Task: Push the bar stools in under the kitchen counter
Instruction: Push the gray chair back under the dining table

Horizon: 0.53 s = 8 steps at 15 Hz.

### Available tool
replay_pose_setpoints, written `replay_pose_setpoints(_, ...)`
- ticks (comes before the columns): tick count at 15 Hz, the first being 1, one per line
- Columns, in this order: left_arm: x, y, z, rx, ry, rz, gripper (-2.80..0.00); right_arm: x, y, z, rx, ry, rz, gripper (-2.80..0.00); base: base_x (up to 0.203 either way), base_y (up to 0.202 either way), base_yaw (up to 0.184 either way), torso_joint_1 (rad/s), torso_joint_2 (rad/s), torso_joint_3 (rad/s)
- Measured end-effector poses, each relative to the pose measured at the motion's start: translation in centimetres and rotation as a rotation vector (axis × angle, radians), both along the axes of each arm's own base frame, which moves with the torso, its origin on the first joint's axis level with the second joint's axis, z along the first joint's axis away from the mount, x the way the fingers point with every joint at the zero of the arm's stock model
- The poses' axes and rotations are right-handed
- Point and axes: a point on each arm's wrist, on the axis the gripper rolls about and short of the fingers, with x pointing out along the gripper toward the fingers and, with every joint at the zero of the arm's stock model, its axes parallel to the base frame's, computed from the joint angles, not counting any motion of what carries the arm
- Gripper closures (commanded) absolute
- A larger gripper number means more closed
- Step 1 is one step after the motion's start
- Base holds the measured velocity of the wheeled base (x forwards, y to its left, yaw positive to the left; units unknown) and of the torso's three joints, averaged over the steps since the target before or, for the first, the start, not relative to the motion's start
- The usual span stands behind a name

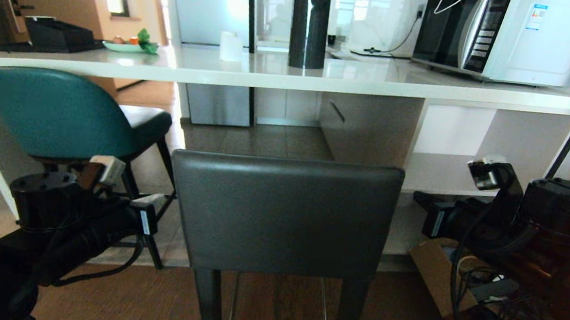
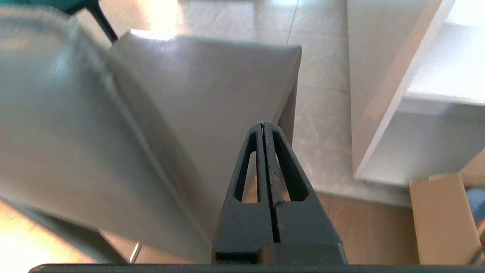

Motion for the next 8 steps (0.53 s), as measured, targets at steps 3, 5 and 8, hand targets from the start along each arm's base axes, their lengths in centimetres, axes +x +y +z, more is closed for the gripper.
replay_pose_setpoints(3,0.4,0.0,-0.8,0.008,0.014,0.0,0.0,0.9,0.3,-0.8,-0.005,0.011,-0.01,0.0,0.0,0.0,0.0,0.0,0.0,0.0)
replay_pose_setpoints(5,0.4,-0.1,-1.2,0.009,0.028,-0.009,0.0,1.3,0.5,-1.3,-0.009,0.024,-0.009,0.0,0.0,0.0,0.0,0.0,0.0,0.0)
replay_pose_setpoints(8,0.2,-0.5,-2.2,0.009,0.067,-0.056,0.0,1.6,0.8,-1.9,-0.015,0.043,-0.003,0.0,0.0,0.0,0.0,0.0,0.0,0.0)
